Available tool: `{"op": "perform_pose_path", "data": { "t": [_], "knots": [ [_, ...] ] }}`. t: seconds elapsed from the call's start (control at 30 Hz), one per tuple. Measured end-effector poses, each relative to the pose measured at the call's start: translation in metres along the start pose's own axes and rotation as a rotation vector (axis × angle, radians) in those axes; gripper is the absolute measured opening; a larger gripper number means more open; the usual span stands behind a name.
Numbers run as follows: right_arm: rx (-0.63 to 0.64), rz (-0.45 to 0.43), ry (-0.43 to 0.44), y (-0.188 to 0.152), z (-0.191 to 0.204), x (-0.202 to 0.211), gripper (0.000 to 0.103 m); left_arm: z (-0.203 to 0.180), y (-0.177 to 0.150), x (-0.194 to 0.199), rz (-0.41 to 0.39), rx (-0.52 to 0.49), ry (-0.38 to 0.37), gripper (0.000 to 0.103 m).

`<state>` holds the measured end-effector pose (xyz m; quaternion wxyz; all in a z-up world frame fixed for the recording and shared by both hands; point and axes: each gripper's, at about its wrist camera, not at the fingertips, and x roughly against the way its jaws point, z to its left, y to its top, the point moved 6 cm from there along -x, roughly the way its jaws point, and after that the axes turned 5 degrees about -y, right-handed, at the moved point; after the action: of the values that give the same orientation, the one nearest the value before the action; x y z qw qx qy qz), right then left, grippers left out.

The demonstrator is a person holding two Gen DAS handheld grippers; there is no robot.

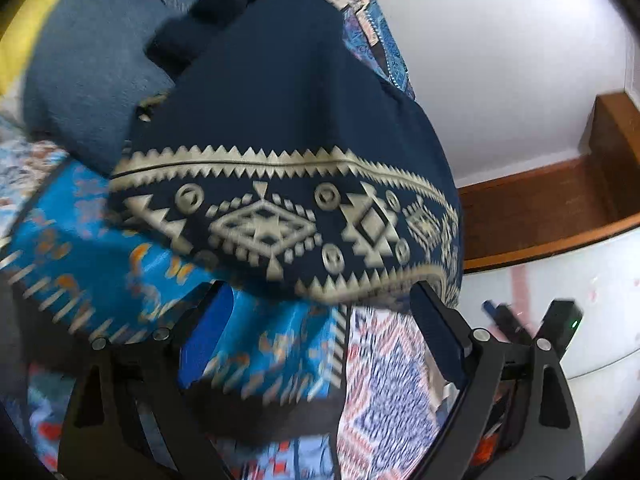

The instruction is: Fold large clothes

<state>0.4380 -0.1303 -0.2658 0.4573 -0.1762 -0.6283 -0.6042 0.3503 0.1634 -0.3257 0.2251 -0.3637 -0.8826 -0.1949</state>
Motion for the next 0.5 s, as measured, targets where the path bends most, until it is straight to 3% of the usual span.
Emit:
{"op": "perform_pose_path", "data": {
  "t": [0.13,0.3,0.37,0.5],
  "knots": [
    [-0.003,0.026,0.016,0.003,0.006,-0.018,0.103,-0.004,0.031,-0.006,-0.071,-0.011,0.003,0.084],
    [-0.021,0.028,0.042,0.016,0.014,-0.03,0.103,-0.024,0.061,0.003,-0.202,-0.038,-0.082,0.084],
    [-0.033,0.025,0.058,0.024,0.019,-0.033,0.103,-0.024,0.066,-0.003,-0.23,-0.054,-0.057,0.084],
    [-0.065,0.024,0.091,0.042,0.034,-0.042,0.103,-0.014,0.063,-0.027,-0.279,-0.072,0.099,0.084]
  ]
}}
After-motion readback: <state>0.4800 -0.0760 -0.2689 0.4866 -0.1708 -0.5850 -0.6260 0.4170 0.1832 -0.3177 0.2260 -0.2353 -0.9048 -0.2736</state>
